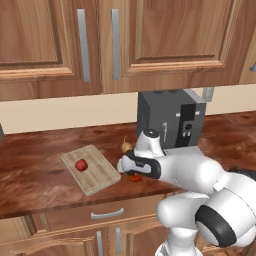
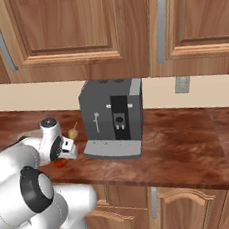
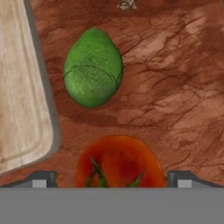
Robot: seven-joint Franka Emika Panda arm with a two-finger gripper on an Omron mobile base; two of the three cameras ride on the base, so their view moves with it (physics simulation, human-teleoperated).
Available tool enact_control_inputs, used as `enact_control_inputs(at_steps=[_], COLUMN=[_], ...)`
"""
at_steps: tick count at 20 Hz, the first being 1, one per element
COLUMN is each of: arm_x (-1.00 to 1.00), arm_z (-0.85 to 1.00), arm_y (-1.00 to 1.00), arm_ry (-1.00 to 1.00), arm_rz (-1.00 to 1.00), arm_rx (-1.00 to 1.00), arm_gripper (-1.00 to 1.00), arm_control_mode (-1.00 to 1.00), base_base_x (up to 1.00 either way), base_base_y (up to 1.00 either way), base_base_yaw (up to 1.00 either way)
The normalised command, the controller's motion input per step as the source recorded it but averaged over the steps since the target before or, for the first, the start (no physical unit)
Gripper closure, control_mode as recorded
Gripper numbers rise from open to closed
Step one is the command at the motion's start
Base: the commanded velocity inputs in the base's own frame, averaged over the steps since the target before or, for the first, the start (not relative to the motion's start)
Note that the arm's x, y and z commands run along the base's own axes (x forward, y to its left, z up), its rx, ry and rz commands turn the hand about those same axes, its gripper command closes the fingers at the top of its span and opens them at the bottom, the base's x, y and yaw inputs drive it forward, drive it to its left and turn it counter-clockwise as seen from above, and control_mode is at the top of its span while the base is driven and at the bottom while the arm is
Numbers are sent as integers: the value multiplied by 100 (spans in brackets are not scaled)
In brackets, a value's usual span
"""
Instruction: Place the avocado, onion, tomato, and bell pepper on the cutting board.
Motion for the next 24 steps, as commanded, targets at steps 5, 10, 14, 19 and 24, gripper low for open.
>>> enact_control_inputs(at_steps=[5, 10, 14, 19, 24], arm_x=[17, 10, 0, -8, -39], arm_z=[-18, -22, -32, -2, 25], arm_y=[0, 6, 17, 2, 0], arm_ry=[4, 5, 7, 0, -9], arm_rz=[0, 0, 0, 0, 0], arm_rx=[0, 0, 0, 0, 0], arm_gripper=[-100, -100, 100, 100, 100], arm_control_mode=[-100, -100, -100, -100, -100], base_base_x=[0, 0, 0, 0, 0], base_base_y=[0, 0, 0, 0, 0], base_base_yaw=[0, 0, 0, 0, 0])
